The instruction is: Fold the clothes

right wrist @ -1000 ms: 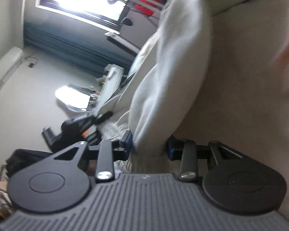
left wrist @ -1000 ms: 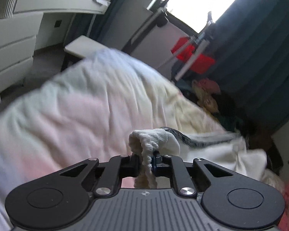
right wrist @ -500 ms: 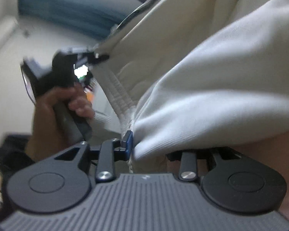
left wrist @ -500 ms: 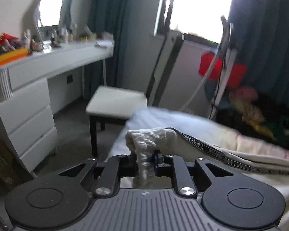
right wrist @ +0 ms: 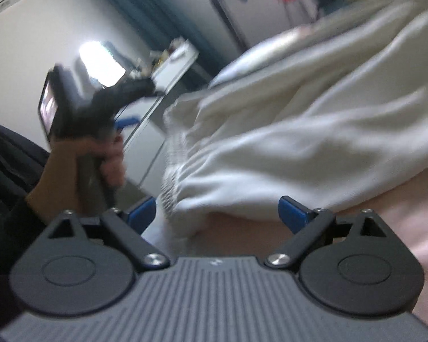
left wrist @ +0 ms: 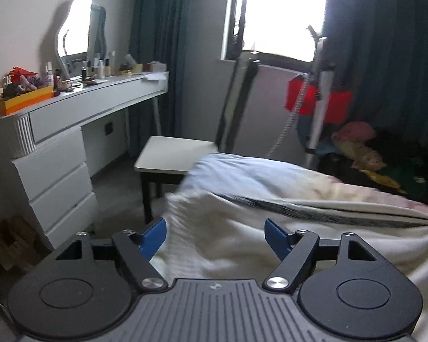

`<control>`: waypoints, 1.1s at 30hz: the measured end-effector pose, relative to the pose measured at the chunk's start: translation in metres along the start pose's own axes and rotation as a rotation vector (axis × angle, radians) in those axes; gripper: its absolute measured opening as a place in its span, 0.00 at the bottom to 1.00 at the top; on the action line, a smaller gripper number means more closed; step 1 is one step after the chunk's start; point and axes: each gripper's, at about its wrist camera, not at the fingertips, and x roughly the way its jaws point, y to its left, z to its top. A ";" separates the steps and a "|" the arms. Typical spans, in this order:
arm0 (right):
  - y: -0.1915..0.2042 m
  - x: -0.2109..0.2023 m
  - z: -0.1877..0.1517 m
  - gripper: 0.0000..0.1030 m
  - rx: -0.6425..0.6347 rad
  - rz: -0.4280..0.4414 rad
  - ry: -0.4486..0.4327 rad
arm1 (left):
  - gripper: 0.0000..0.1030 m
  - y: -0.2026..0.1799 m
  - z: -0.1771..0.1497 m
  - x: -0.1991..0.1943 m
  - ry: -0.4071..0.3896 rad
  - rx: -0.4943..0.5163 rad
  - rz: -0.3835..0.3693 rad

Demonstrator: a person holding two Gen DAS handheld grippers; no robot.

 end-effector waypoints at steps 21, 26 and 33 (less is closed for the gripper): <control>-0.151 -0.227 0.003 0.91 -0.104 -0.393 -0.295 | 0.78 -0.251 -0.158 -0.096 0.011 0.282 -0.317; -0.189 -0.213 0.004 0.91 0.052 -0.443 -0.275 | 0.77 -0.302 -0.166 -0.046 0.001 0.339 -0.315; -0.242 -0.190 0.000 0.91 0.222 -0.508 -0.242 | 0.77 -0.386 -0.158 0.015 -0.064 0.383 -0.427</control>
